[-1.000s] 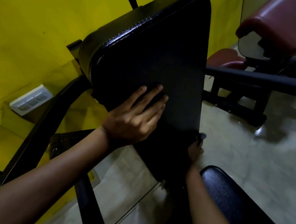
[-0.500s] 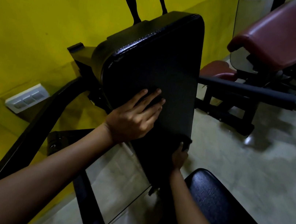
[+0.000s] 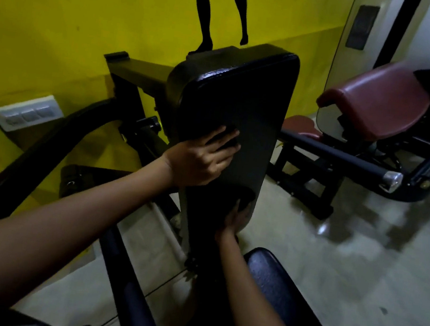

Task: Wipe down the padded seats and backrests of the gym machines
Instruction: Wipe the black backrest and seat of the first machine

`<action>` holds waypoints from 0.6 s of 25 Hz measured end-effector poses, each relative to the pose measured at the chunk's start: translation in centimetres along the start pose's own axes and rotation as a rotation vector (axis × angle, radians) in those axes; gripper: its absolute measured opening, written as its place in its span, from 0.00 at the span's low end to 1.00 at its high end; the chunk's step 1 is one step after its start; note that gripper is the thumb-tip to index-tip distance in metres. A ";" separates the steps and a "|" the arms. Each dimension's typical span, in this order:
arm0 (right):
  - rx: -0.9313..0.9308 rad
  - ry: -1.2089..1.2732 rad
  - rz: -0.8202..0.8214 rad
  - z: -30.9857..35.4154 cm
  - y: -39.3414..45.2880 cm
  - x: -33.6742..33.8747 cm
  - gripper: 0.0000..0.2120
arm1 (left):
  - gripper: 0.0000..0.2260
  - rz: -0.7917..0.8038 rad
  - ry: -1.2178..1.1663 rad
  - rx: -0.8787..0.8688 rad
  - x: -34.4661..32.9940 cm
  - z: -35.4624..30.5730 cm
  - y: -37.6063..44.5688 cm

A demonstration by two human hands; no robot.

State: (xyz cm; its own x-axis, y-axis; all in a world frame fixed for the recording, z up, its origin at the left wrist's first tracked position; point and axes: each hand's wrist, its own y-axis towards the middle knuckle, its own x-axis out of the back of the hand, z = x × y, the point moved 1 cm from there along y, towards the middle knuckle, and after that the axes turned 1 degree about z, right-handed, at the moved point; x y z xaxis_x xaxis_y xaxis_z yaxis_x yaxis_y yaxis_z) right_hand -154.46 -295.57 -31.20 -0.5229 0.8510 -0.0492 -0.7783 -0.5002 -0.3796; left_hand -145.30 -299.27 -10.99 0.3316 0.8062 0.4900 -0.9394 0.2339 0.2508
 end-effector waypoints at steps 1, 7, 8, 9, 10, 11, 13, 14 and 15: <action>0.032 -0.028 -0.027 1.9 0.0 0.3 0.24 | 0.15 -0.021 -0.028 -0.033 0.1 0.1 -0.2; 0.604 -0.060 0.018 3.4 -6.5 -0.9 0.29 | 0.14 -0.187 -0.246 -0.109 1.9 1.6 -0.8; 0.594 -0.127 0.028 2.3 -6.2 -0.8 0.28 | 0.13 -0.209 -0.275 -0.117 2.3 1.9 -0.8; 0.547 -0.174 0.032 1.8 -5.5 -0.6 0.26 | 0.13 -0.247 -0.265 -0.097 2.8 2.5 -0.8; 0.449 -0.193 0.034 1.8 -4.4 -0.4 0.25 | 0.13 -0.298 -0.212 -0.039 3.3 3.3 -0.8; 0.341 -0.194 0.024 2.5 -3.4 -0.2 0.25 | 0.13 -0.352 -0.161 0.070 3.8 4.5 -0.6; 0.220 -0.166 -0.043 5.4 -2.4 0.2 0.25 | 0.13 -0.387 -0.130 0.334 4.8 7.0 -0.2; 0.223 -0.150 -0.081 7.1 -2.8 0.2 0.25 | 0.15 -0.372 -0.162 0.437 4.9 7.8 -0.1; 0.267 -0.143 -0.112 8.5 -3.7 0.1 0.25 | 0.18 -0.355 -0.246 0.507 4.8 8.1 -0.1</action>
State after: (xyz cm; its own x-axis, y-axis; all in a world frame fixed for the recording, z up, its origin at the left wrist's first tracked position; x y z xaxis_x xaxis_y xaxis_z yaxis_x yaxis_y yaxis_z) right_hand -154.56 -294.99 -21.96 -0.4574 0.8816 0.1166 -0.8877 -0.4449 -0.1185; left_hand -142.87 -299.80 -1.94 0.6795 0.5663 0.4665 -0.6321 0.1292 0.7640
